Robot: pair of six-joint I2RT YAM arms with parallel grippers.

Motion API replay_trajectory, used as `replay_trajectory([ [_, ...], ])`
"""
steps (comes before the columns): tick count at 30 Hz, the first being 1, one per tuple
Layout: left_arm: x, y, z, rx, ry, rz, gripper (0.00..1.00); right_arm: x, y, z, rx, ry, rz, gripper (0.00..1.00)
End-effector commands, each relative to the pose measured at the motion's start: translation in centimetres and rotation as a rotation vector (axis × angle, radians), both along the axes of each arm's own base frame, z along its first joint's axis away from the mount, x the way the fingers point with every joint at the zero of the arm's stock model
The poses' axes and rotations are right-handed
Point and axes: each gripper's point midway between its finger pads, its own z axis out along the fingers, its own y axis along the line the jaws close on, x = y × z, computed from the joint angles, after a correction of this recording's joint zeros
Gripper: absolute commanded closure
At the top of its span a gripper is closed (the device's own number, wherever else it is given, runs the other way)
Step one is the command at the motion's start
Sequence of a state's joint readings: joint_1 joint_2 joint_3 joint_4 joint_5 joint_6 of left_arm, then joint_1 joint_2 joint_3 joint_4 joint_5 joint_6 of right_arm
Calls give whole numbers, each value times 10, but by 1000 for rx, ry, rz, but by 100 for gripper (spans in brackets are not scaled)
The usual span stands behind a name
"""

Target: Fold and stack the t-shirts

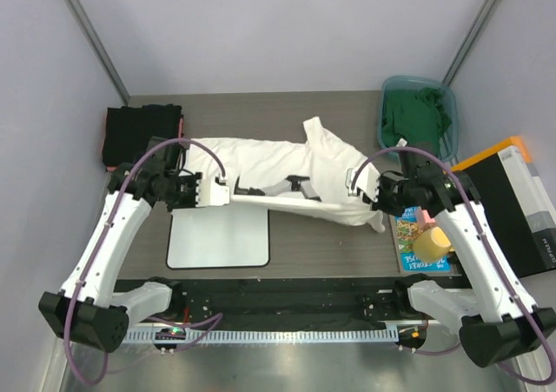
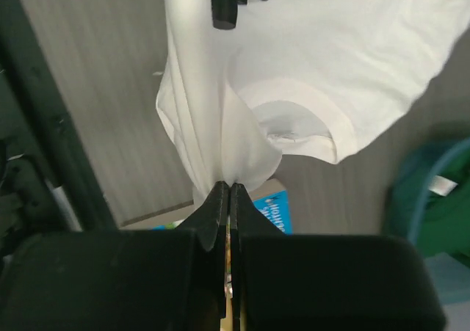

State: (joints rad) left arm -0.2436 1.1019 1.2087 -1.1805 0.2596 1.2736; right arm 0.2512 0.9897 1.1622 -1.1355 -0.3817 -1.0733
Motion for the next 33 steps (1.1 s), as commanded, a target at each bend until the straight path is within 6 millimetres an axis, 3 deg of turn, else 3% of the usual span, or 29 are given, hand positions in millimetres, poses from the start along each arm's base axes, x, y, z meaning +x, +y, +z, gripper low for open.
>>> replay_trajectory([
  [1, -48, 2, -24, 34, 283, -88, 100, -31, -7, -32, -74, 173, 100, 99],
  [2, -48, -1, -27, 25, 303, -89, 99, -28, -6, -36, -77, 188, 102, 99],
  [4, -53, -4, -36, 22, 359, -95, 83, -24, -3, -41, -67, 198, 108, 99],
  [8, -66, -7, -53, 54, 476, -180, 82, -24, -1, -55, -78, 243, 156, 99],
  [11, -70, -6, -64, 75, 521, -211, 95, -22, -2, -68, -102, 279, 169, 99],
  [13, -69, -5, -69, 96, 544, -222, 92, -15, -3, -74, -119, 291, 160, 99],
  [14, -67, -6, -69, 98, 543, -221, 89, -13, -3, -75, -123, 294, 160, 99],
  [15, -64, -6, -71, 97, 552, -209, 76, -12, -4, -77, -125, 309, 153, 99],
  [17, -64, -7, -76, 93, 572, -201, 68, -13, -3, -79, -118, 315, 155, 99],
  [18, -63, -9, -80, 89, 579, -205, 55, -14, -2, -83, -115, 318, 155, 99],
  [20, -66, -11, -94, 81, 597, -205, 46, -12, -1, -85, -114, 309, 155, 99],
  [25, -18, -20, -123, 63, 418, -162, 45, 1, 1, -88, -111, 306, 136, 99],
  [29, 2, -33, -124, 23, 385, -178, 48, 6, 0, -88, -124, 302, 133, 99],
  [33, 35, -43, -120, -5, 305, -147, 51, 10, 1, -88, -124, 297, 127, 99],
])
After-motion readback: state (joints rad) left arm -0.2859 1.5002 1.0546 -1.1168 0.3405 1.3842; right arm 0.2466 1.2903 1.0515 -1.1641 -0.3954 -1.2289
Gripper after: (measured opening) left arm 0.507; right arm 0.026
